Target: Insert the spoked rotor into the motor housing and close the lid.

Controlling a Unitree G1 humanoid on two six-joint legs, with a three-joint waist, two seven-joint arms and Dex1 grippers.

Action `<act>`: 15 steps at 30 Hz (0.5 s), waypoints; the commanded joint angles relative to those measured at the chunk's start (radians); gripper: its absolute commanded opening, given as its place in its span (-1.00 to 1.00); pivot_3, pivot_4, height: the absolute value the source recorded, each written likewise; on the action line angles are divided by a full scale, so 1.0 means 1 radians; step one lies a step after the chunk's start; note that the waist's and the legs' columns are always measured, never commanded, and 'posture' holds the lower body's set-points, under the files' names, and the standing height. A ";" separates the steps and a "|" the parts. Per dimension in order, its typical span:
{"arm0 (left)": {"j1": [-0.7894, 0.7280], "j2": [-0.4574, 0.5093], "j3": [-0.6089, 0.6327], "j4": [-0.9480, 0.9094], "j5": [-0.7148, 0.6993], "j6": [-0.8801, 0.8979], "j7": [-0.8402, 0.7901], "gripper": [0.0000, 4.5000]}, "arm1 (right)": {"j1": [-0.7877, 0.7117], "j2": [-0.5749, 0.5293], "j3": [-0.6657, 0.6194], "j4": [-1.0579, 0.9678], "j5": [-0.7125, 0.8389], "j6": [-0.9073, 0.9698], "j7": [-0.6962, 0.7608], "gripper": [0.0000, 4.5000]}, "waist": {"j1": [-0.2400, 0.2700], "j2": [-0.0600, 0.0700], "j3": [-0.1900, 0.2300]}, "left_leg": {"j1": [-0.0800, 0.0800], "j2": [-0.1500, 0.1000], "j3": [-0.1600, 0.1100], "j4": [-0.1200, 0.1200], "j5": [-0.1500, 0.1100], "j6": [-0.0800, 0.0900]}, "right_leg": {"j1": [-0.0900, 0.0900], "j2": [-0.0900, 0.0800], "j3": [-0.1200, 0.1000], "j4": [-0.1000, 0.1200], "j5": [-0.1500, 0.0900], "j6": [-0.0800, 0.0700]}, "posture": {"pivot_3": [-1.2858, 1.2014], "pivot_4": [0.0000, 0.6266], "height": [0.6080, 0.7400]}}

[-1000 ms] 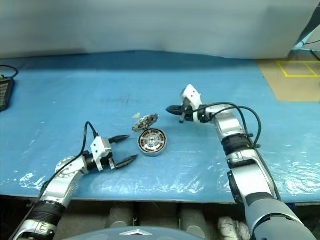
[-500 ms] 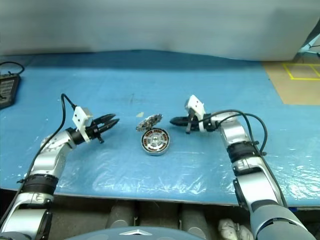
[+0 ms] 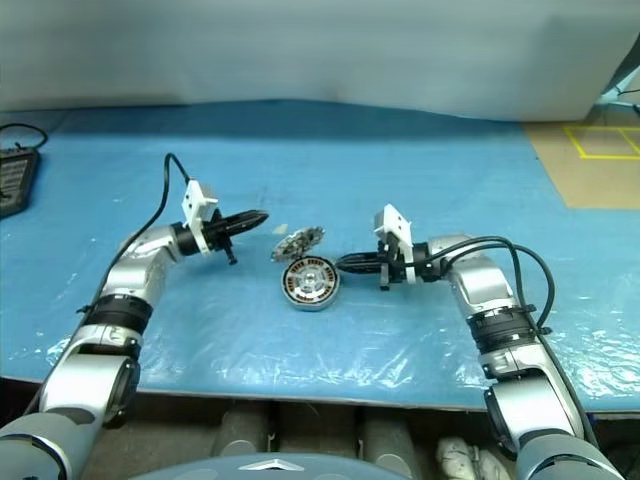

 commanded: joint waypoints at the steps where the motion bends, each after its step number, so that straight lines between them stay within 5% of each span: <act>1: -0.070 -0.028 -0.018 0.067 0.030 -0.044 -0.025 -1.00 | 0.008 -0.010 -0.014 -0.067 0.034 0.020 -0.002 -1.00 | 0.002 0.000 0.000 | 0.000 0.000 0.000 0.000 0.000 0.000 | 0.000 0.000 0.000 0.000 0.000 0.000 | 0.03 -0.52 1.00; 15: -0.091 -0.171 -0.086 0.019 0.015 0.047 -0.209 -1.00 | 0.049 -0.073 -0.037 -0.139 0.061 0.074 -0.027 -1.00 | 0.019 -0.001 0.001 | -0.001 0.000 -0.001 0.000 0.000 0.000 | 0.000 0.000 -0.001 0.000 0.000 0.000 | 0.03 -0.52 1.00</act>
